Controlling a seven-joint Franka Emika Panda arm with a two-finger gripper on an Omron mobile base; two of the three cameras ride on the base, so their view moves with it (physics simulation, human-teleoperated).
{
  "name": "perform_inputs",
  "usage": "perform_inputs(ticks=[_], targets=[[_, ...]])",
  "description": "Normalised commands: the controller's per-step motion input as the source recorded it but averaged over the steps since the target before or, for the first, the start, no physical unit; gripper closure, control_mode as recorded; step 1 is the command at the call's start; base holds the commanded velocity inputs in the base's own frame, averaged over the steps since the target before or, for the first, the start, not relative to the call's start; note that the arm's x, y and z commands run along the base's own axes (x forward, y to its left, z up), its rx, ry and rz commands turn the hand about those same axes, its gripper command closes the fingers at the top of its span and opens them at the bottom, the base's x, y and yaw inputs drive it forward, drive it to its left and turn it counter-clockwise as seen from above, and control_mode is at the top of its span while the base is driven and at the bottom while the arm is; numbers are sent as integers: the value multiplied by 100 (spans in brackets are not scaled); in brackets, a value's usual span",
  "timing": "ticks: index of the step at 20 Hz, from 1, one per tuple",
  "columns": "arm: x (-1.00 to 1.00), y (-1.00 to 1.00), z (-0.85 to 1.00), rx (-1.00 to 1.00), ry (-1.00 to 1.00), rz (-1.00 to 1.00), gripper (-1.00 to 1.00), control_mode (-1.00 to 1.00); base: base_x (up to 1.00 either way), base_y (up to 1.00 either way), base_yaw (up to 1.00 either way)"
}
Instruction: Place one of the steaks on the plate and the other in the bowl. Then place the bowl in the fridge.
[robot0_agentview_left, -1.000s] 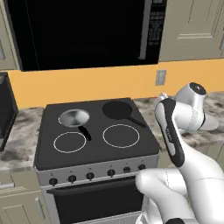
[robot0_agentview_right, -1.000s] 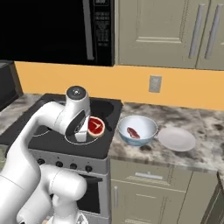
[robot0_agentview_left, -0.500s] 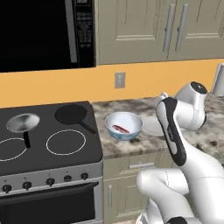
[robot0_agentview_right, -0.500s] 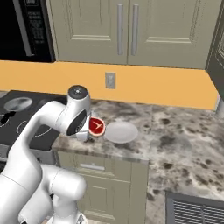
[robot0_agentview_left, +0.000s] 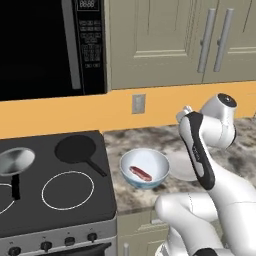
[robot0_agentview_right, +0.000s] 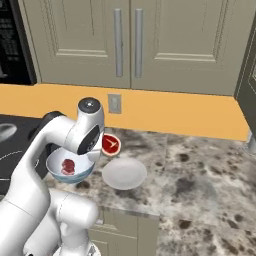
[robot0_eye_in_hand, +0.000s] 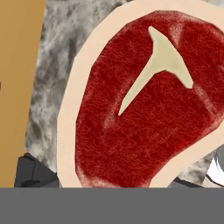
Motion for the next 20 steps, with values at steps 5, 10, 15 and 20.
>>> perform_inputs(ticks=[5,10,15,20], targets=[[0,0,0,0,0,0,100,100,35,-50,-29],[0,0,0,0,0,0,100,100,5,-30,-36],[8,-32,-13,0,6,-13,100,-100,2,-5,-6],[11,-43,-32,0,16,0,100,-100,0,0,0]])
